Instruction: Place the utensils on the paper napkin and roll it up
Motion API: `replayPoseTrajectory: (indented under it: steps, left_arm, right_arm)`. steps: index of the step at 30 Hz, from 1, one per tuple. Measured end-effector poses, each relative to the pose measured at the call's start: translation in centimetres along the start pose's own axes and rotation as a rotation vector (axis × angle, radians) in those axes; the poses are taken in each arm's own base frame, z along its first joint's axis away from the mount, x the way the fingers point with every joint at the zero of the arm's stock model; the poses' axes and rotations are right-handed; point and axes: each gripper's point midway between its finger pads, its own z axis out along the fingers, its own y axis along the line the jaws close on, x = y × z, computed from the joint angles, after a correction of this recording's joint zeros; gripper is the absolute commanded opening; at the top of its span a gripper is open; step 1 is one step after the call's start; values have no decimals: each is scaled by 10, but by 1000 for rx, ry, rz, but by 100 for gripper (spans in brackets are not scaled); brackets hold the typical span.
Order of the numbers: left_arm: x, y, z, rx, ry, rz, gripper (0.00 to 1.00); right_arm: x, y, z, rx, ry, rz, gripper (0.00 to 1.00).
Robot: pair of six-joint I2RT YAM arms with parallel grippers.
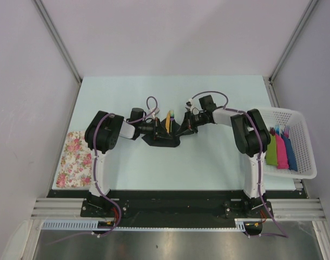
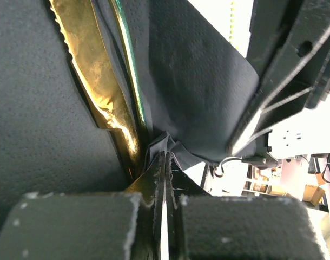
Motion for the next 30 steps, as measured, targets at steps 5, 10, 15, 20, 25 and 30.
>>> replayPoseTrajectory:
  steps: [5, 10, 15, 20, 25, 30]
  left_arm:
    - [0, 0, 0, 0, 0, 0, 0]
    - [0, 0, 0, 1, -1, 0, 0]
    - [-2, -2, 0, 5, -10, 0, 0]
    - [-6, -6, -1, 14, -22, 3, 3]
    - [-8, -13, -3, 19, -28, 11, 12]
    - [-9, -14, -10, 7, -36, 1, 25]
  right_arm:
    - [-4, 12, 9, -8, 4, -29, 0]
    - [-3, 8, 20, -6, 15, -9, 0]
    - [-2, -6, 25, 19, 20, 20, 0]
    - [-3, -10, 27, 32, 16, 32, 0]
    - [-2, -12, 28, 34, 17, 47, 0]
    - [-5, -11, 28, 35, 10, 43, 0]
